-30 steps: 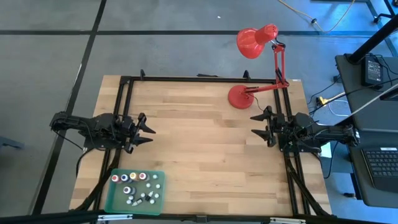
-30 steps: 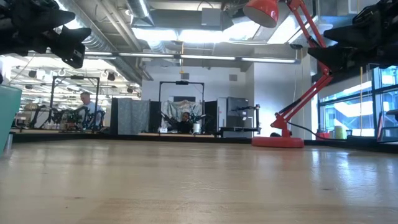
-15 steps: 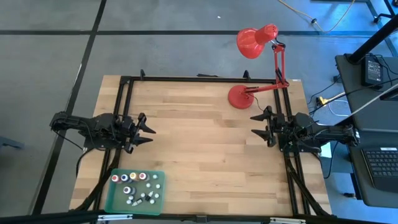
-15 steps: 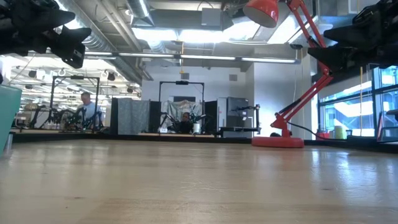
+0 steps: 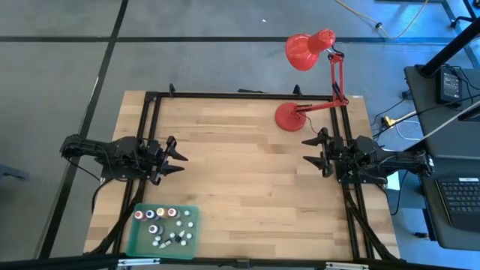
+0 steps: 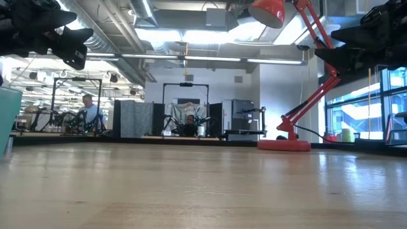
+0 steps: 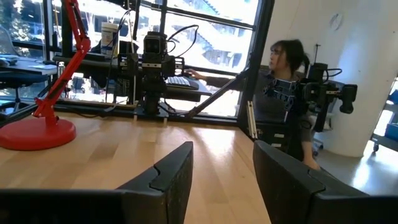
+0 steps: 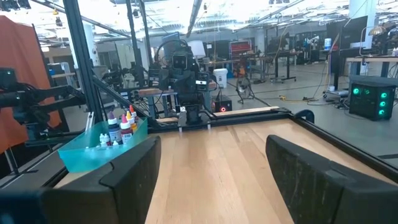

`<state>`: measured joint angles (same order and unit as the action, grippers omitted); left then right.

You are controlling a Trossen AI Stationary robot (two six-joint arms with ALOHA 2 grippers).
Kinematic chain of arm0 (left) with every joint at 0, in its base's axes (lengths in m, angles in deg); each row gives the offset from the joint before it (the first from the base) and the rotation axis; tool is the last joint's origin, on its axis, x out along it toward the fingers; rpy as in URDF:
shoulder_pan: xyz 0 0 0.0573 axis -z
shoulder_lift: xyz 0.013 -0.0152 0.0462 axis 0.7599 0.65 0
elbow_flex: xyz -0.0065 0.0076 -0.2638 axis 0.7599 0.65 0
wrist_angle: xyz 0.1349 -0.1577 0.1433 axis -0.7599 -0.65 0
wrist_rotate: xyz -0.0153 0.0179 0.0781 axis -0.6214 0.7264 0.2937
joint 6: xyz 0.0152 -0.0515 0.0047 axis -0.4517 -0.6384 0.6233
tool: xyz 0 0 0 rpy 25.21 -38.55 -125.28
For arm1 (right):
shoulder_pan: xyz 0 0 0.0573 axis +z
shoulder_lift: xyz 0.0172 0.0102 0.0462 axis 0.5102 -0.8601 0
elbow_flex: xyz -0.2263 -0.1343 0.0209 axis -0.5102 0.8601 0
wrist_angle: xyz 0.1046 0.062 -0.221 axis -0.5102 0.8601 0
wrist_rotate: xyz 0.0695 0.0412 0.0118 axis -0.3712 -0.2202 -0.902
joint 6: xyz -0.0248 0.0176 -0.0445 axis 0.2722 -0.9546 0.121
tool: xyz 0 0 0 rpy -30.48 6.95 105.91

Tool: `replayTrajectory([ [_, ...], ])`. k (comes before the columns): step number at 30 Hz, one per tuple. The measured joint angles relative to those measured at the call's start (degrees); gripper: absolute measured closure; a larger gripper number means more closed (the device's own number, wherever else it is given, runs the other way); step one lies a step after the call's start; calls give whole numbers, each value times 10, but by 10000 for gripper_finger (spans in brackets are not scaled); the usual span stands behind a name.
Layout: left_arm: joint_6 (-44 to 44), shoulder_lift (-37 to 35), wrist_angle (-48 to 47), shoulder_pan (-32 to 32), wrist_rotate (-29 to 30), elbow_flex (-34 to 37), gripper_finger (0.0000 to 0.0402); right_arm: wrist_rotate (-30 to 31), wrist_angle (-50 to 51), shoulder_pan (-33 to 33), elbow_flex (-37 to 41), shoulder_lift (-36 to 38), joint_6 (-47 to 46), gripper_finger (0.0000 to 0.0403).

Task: Pick & Place food coloring
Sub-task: Return to Home Position

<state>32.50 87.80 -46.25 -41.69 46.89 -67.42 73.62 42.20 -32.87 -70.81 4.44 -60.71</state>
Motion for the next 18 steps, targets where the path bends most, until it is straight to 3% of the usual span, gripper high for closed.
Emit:
replayTrajectory([
  [18,0,0,0,0,0,0,240,0,0,0,0,0,-2,110],
])
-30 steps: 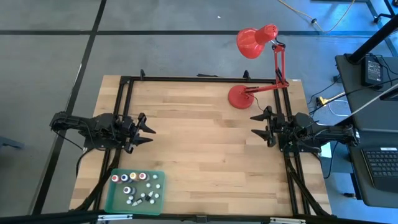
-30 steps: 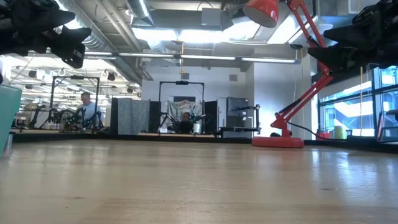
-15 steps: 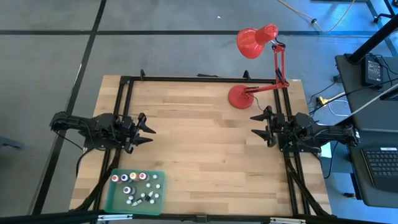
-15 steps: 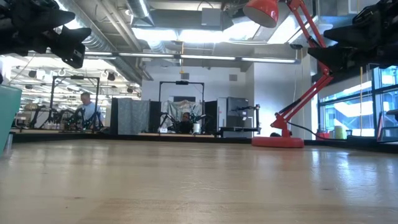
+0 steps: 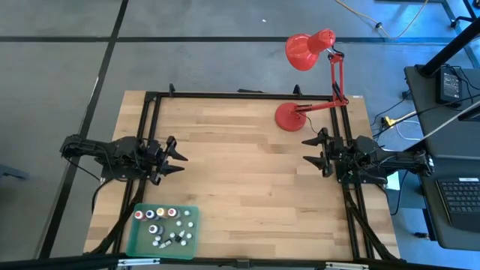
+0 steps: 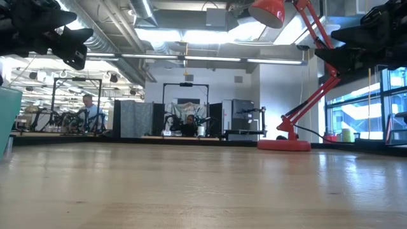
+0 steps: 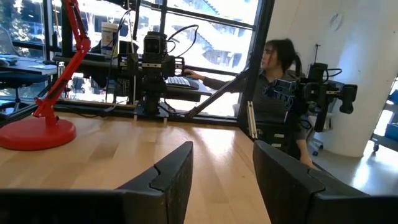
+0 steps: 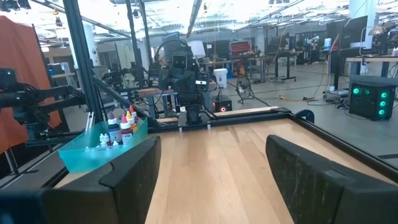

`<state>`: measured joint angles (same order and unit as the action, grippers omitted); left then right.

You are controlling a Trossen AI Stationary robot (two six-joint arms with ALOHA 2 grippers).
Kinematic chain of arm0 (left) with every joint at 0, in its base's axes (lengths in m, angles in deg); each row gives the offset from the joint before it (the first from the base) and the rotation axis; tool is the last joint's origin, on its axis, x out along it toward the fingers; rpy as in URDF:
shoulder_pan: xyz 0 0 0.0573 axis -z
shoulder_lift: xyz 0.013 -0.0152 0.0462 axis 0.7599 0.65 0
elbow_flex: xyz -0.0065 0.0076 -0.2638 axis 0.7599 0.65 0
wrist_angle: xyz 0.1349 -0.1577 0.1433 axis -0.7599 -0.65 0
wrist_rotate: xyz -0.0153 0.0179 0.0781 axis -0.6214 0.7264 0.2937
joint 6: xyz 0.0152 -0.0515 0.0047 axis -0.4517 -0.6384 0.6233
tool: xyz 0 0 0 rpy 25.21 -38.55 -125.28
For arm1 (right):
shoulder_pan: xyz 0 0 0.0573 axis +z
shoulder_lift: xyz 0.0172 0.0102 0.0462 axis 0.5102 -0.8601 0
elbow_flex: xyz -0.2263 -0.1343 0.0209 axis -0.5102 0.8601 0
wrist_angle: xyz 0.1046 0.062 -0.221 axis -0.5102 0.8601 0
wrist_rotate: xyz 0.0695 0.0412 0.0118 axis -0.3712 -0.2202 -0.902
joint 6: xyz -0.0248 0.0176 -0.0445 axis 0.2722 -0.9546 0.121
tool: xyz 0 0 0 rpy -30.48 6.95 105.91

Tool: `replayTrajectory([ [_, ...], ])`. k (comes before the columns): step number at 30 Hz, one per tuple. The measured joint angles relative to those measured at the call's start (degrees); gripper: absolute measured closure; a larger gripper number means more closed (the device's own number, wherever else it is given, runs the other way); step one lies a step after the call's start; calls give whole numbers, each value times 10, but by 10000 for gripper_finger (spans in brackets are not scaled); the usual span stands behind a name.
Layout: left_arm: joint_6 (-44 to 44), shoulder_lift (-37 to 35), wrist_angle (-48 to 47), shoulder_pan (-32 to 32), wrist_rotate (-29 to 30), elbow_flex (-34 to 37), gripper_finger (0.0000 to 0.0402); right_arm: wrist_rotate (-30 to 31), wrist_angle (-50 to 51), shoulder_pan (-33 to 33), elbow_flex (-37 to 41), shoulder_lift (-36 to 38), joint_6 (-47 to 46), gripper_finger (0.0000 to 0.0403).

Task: Pick & Place food coloring
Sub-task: Return to Home Position

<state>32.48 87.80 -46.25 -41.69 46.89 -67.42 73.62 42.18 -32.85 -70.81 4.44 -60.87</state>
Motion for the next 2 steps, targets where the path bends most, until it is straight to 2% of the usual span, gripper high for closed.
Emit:
replayTrajectory([
  [2,0,0,0,0,0,0,239,0,0,0,0,0,0,110],
])
